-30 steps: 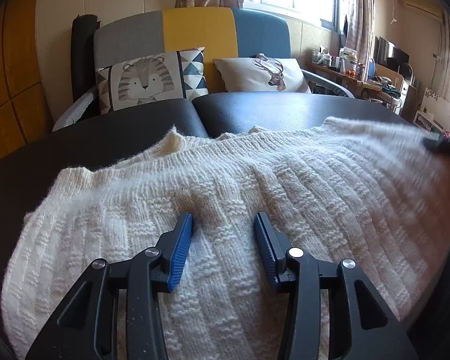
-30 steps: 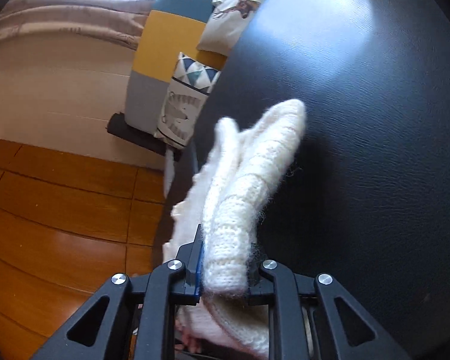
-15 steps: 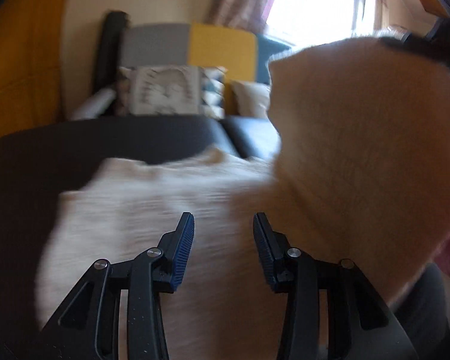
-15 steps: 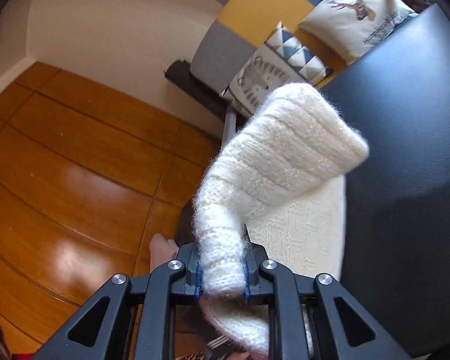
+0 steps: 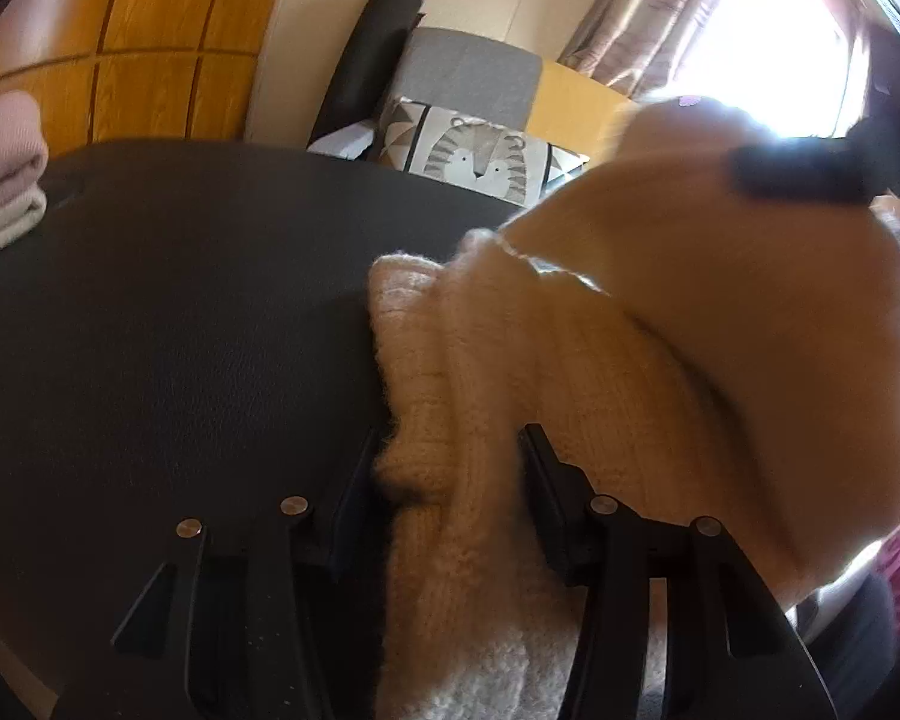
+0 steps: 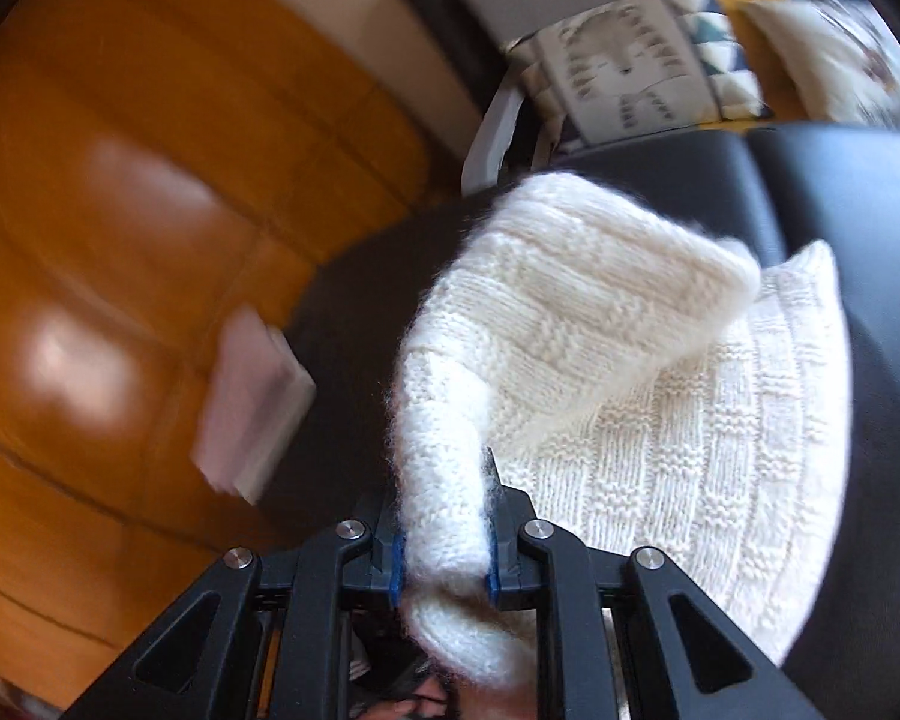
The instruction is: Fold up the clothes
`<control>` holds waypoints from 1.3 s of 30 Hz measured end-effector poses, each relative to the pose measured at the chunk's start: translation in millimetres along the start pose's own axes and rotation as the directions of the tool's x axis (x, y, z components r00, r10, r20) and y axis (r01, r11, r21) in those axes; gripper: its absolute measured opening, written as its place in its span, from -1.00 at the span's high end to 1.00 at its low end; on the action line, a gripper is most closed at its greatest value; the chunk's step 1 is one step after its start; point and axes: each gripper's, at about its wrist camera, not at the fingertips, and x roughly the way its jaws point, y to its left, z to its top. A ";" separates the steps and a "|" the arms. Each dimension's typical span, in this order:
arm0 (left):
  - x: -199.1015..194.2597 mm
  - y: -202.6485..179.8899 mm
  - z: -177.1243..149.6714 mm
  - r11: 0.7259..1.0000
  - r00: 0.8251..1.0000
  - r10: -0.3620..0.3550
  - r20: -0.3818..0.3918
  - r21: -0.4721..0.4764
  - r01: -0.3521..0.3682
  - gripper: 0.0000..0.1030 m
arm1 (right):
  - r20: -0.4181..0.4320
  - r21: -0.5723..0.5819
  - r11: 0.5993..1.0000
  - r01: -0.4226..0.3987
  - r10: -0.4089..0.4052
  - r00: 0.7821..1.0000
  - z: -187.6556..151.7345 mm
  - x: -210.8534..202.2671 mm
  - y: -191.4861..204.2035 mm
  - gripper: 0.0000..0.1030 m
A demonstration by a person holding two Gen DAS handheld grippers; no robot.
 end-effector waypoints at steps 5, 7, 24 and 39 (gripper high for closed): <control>-0.7 10.5 -0.1 0.998 0.999 -0.049 0.004 -0.039 0.050 0.00 | -0.082 -0.121 0.990 0.077 -0.087 0.993 -17.5 49.0 21.0 0.66; -1.0 12.3 -0.5 0.997 0.998 -0.060 0.006 -0.043 0.061 0.00 | -0.102 -0.146 0.985 0.094 -0.109 0.989 -21.0 60.7 23.2 0.66; -30.2 56.7 -3.0 0.964 0.987 -0.161 0.017 -0.210 0.161 0.01 | -0.013 -0.201 0.977 -0.074 0.073 0.997 -31.7 15.3 39.2 0.32; -58.4 75.5 41.0 0.964 0.991 -0.035 0.131 -0.258 0.068 0.01 | -0.050 -0.465 0.877 0.118 -0.160 0.986 -90.1 82.2 38.8 0.57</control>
